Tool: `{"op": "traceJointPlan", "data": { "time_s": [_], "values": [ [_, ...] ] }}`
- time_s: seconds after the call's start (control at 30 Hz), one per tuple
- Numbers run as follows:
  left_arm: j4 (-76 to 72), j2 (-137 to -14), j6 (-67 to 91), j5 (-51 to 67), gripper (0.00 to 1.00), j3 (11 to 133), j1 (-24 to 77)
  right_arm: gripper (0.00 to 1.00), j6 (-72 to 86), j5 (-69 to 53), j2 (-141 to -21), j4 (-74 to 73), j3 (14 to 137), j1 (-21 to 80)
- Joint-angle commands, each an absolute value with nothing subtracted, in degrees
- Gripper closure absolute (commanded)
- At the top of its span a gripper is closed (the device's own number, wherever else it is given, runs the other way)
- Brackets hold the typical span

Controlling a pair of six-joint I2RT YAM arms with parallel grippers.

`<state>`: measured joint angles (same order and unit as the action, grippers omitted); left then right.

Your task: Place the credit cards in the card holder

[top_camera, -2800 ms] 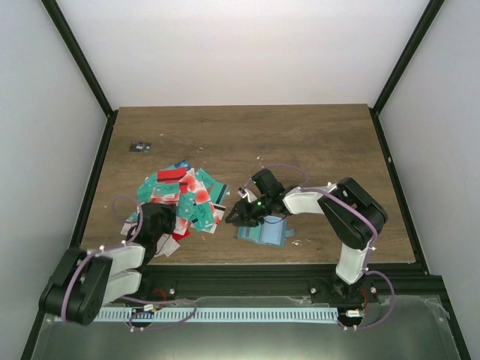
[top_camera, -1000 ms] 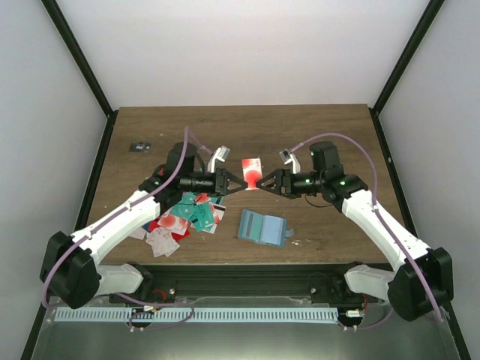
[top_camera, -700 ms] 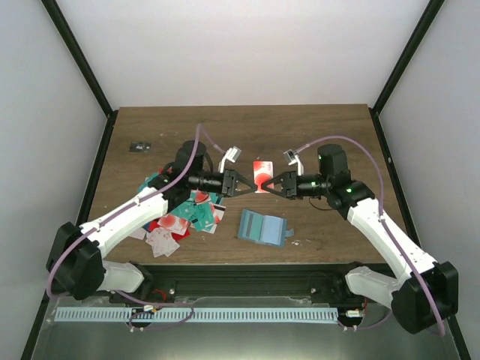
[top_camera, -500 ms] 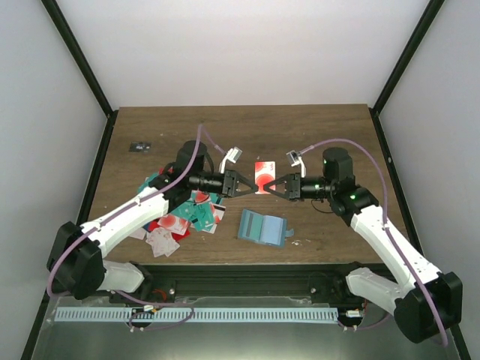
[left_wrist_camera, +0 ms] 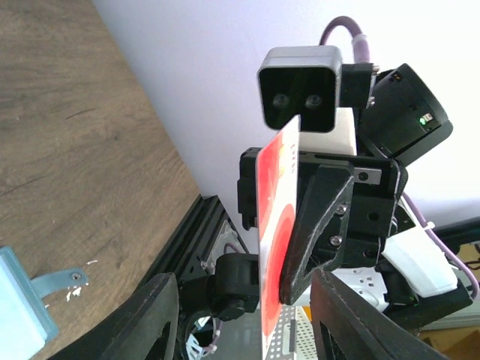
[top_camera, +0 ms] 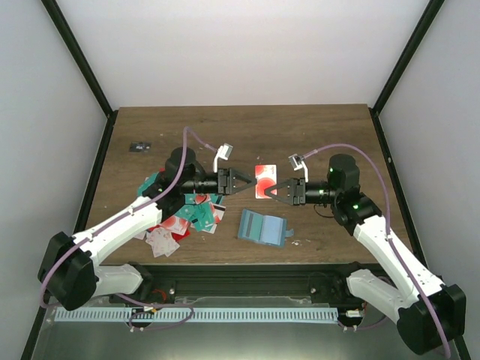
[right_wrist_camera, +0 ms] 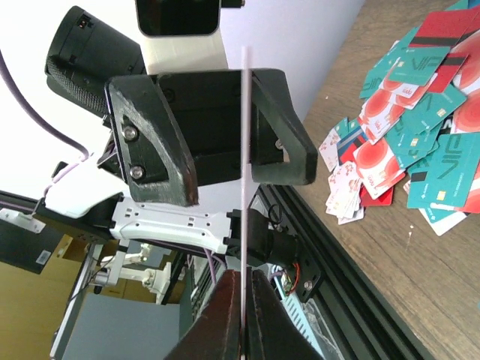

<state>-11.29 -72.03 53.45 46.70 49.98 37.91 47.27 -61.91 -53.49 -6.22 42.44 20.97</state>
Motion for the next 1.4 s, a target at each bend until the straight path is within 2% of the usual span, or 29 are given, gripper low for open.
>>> {"op": "traceJointPlan", "data": {
  "time_s": [0.0,0.13,0.3,0.37,0.4,0.5,0.53,0.57,0.67,0.77,1.0,1.2,1.37],
  "values": [
    [-18.08,-72.25,55.4,47.05,0.52,49.84,38.4,0.99,49.64,-65.53,-52.71,-1.52,41.79,20.62],
    [-19.22,-73.96,55.66,47.46,0.62,51.32,39.66,0.99,49.72,-66.14,-52.99,-0.98,41.65,20.65],
    [-19.91,-76.27,55.57,48.16,0.9,52.74,40.48,0.99,50.1,-66.05,-53.0,-0.11,41.06,20.61],
    [-19.4,-76.59,55.0,48.32,0.96,52.91,40.52,0.99,50.1,-65.84,-53.08,-0.2,40.89,20.67],
    [-18.54,-76.38,54.41,48.15,0.96,52.89,40.54,0.95,49.76,-65.3,-53.21,-0.75,41.01,20.57],
    [-8.4,-75.52,48.5,46.49,0.96,54.16,40.15,0.61,44.38,-58.46,-54.15,-11.36,42.88,20.59],
    [-4.04,-75.52,45.83,45.94,0.96,54.58,40.12,0.52,41.81,-54.25,-54.71,-16.64,43.5,20.64],
    [0.52,-75.81,42.97,45.7,0.96,54.79,40.07,0.5,39.11,-49.78,-55.48,-21.67,43.64,20.57],
    [11.13,-77.16,35.87,44.88,0.96,53.8,40.28,0.5,35.17,-38.47,-56.93,-32.13,41.31,20.58],
    [11.31,-78.33,34.64,45.38,0.96,50.45,40.38,0.51,34.46,-34.98,-56.11,-33.55,37.41,20.63],
    [10.69,-85.12,32.82,45.95,0.96,48.58,40.66,0.56,35.79,-34.42,-55.57,-31.15,31.95,20.61],
    [14.27,-92.56,29.63,46.62,0.96,51.71,40.79,0.64,35.84,-35.88,-58.18,-27.78,28.66,20.6],
    [15.52,-97.89,27.4,47.42,0.96,54.09,41.03,0.66,35.59,-36.63,-59.57,-25.82,26.5,20.62]
  ]
}}
